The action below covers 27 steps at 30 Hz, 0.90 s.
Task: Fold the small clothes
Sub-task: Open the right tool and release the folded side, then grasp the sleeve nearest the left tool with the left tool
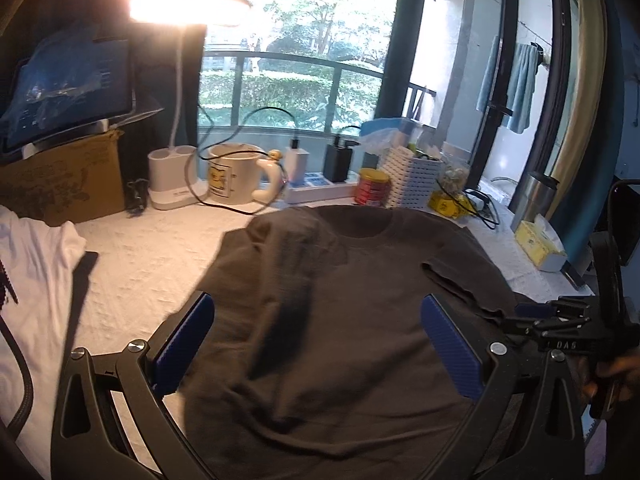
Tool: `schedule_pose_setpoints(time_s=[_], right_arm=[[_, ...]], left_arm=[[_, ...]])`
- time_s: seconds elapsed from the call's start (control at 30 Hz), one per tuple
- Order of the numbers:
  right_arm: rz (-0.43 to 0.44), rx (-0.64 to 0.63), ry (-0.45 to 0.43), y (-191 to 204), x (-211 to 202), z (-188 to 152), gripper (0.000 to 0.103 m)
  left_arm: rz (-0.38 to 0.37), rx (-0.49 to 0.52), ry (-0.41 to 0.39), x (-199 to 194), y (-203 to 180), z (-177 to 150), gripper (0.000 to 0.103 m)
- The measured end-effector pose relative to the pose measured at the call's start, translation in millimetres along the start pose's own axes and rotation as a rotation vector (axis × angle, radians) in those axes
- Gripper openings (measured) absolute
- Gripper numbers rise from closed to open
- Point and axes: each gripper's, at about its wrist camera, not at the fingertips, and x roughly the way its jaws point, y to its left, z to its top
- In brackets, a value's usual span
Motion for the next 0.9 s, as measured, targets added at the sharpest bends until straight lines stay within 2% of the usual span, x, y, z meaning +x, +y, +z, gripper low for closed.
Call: schedule_pose_setpoints(time_s=[0.17, 0.27, 0.33, 0.4, 0.53, 0.77, 0.9], right_arm=[[-0.029, 0.054, 0.012, 1, 23, 12, 0.052], [0.0, 0.075, 0.061, 5, 37, 13, 0.052], [-0.002, 0.044, 0.069, 13, 38, 15, 0.053], [0.04, 0.032, 0.079, 20, 36, 19, 0.054], [0.04, -0.015, 0.042, 33, 23, 27, 0.054], [-0.007, 0.027, -0.02, 21, 10, 43, 0.054], [-0.035, 0.049, -0.04, 14, 12, 50, 0.054]], left_arm=[[0.03, 0.013, 0.007, 5, 28, 4, 0.101], [0.033, 0.014, 0.023, 14, 43, 7, 0.101], [0.032, 0.014, 0.037, 21, 53, 10, 0.097], [0.036, 0.02, 0.051, 31, 63, 13, 0.095], [0.031, 0.015, 0.104, 55, 79, 18, 0.089], [0.026, 0.033, 0.227, 101, 90, 20, 0.07], [-0.003, 0.063, 0.304, 121, 85, 16, 0.069]])
